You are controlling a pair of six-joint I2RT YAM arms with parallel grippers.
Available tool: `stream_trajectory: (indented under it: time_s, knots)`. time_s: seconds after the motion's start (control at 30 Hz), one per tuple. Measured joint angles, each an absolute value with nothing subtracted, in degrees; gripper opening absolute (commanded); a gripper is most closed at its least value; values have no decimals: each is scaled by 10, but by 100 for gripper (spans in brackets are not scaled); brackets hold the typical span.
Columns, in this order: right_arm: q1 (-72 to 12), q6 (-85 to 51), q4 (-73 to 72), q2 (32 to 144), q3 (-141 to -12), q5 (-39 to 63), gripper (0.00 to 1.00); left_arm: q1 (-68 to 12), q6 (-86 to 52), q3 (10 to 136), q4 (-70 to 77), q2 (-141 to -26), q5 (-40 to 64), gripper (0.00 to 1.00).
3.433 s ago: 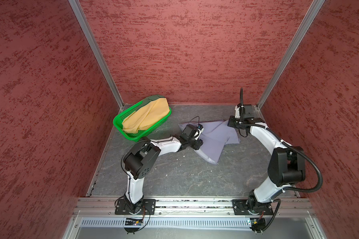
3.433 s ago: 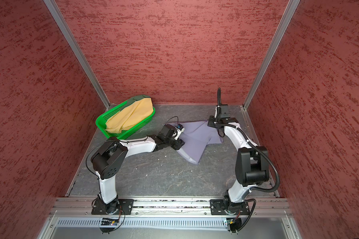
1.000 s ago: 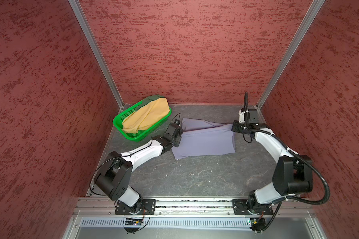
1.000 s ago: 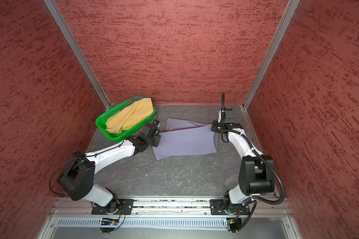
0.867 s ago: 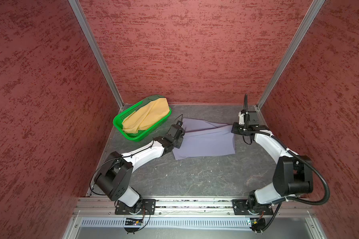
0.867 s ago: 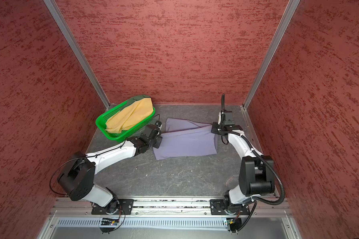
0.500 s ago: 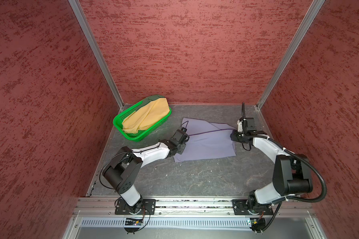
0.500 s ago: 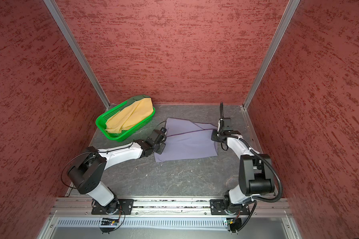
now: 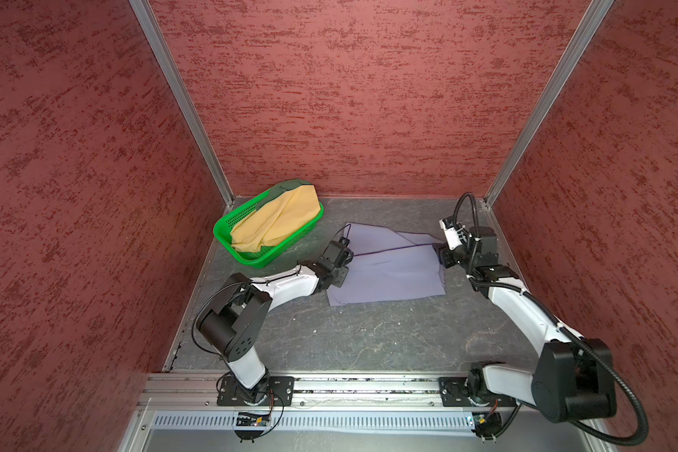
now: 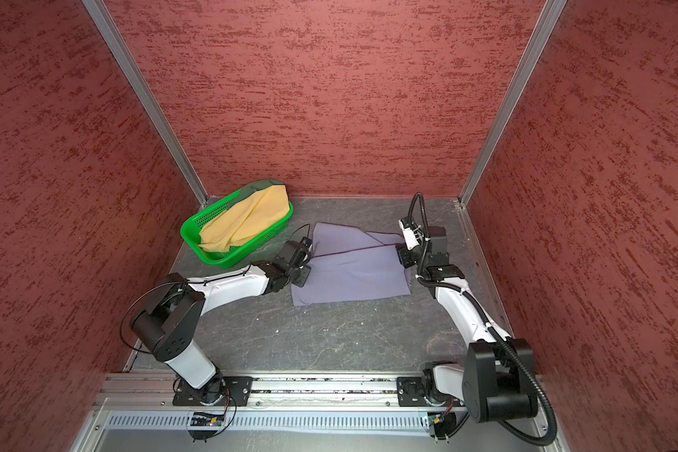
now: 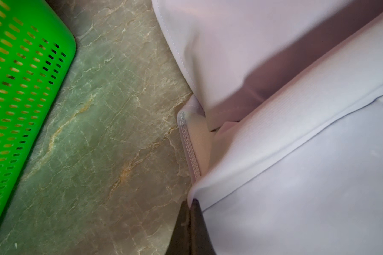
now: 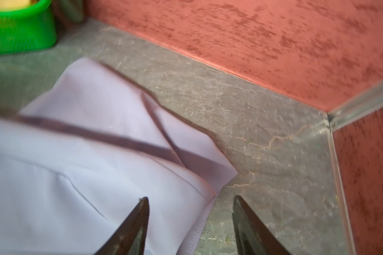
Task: Fold and stack skirts
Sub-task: Flatten out the skirt at the center of the table.
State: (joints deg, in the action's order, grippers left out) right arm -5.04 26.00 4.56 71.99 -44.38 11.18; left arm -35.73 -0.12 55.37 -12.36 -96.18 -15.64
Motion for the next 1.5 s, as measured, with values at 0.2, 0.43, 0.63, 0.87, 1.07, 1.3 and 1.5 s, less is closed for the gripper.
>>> stream_trajectory:
  time_s: [0.2, 0.43, 0.63, 0.87, 1.07, 1.3, 1.5]
  knots:
    - [-66, 430, 58, 721, -381, 148, 61, -337, 4, 556, -114, -962, -141, 4]
    - [-69, 554, 70, 721, -361, 159, 60, -312, 13, 557, -101, -962, -124, 4]
    - [-79, 613, 73, 735, -361, 154, 60, -302, 20, 559, -91, -963, -114, 4]
    - [-89, 651, 66, 792, -369, 134, 57, -302, 20, 562, -90, -971, -105, 3]
    - [-89, 671, 37, 825, -384, 109, 56, -302, 18, 564, -90, -972, -103, 4]
    - [-89, 695, 6, 837, -390, 106, 56, -302, 11, 564, -90, -972, -103, 4]
    - [-89, 716, 3, 871, -412, 106, 55, -302, 6, 564, -90, -972, -103, 4]
